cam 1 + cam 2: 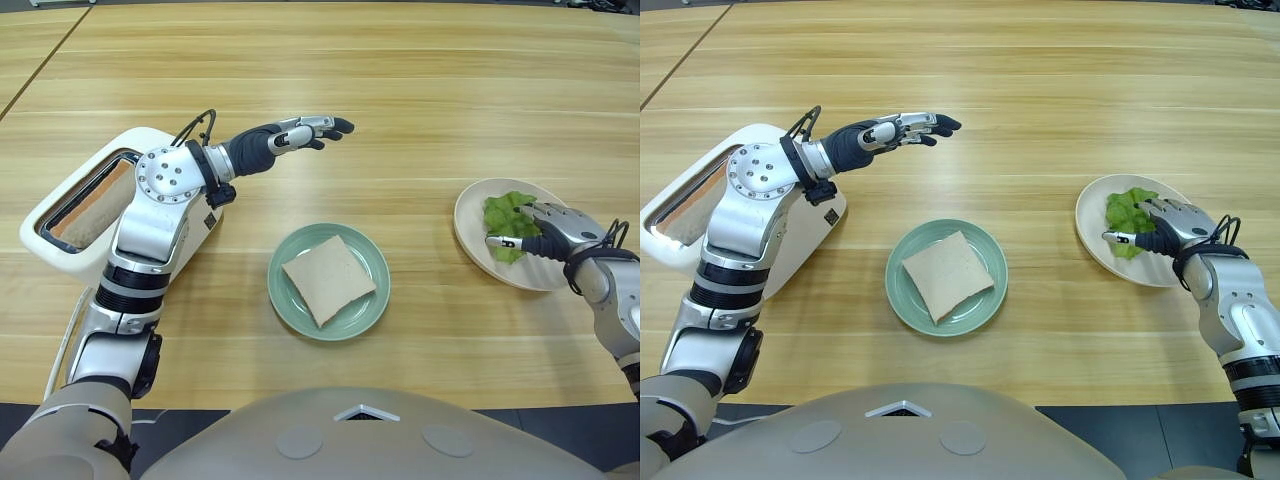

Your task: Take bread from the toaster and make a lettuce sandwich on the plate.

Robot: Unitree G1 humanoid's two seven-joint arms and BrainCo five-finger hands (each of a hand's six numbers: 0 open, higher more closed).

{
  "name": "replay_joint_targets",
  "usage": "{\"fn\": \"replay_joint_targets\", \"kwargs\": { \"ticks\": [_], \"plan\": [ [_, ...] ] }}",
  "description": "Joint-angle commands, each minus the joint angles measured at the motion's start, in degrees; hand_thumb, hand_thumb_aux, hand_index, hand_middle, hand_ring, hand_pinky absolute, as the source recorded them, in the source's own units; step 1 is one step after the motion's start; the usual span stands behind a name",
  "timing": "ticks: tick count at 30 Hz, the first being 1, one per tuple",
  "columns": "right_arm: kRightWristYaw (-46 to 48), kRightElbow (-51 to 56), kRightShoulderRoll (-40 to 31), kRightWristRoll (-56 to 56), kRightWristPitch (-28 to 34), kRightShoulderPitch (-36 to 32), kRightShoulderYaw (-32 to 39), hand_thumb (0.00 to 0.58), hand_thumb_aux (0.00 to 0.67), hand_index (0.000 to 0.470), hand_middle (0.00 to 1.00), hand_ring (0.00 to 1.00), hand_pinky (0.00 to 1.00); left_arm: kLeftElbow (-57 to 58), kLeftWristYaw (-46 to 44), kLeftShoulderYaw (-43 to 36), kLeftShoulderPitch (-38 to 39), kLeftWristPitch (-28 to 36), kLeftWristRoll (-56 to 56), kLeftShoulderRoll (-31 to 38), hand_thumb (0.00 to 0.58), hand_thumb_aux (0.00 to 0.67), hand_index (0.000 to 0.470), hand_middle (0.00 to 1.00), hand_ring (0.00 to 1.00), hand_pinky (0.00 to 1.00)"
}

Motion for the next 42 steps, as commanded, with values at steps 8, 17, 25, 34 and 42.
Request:
{"fn": "replay_joint_targets", "kwargs": {
  "ticks": [8,17,25,34,42],
  "plan": [
    [1.7,1.8,-0.5,1.2,-1.1,0.6,1.7,0.566,0.568,0.398,0.00,0.00,0.00,-1.1,-0.8,-0.3,0.7,-0.1,-0.8,0.9,0.000,0.000,0.000,0.00,0.00,0.00],
    [-0.3,-0.7,0.0,0.7,-1.9,0.2,1.3,0.580,0.670,0.470,0.00,0.00,0.00,-0.8,-0.7,-0.3,0.5,-0.3,-0.9,0.7,0.000,0.000,0.000,0.00,0.00,0.00],
    [-10.3,-13.2,3.4,4.3,-8.6,-4.6,-2.4,0.580,0.670,0.470,0.00,0.00,0.00,0.2,-0.4,0.2,0.4,-1.1,-0.9,0.5,0.000,0.000,0.000,0.00,0.00,0.00],
    [-5.6,-12.6,18.0,-5.4,-18.9,-13.6,22.7,0.580,0.670,0.470,0.00,0.00,0.00,1.5,0.0,0.6,-0.3,-1.7,-1.0,0.2,0.000,0.000,0.000,0.00,0.00,0.00],
    [-7.9,-9.4,23.5,-12.7,-21.9,-14.8,31.3,0.580,0.670,0.470,0.00,0.00,0.00,2.8,0.4,0.5,-0.4,-2.5,-1.1,-0.4,0.000,0.000,0.000,0.00,0.00,0.00]
  ]
}}
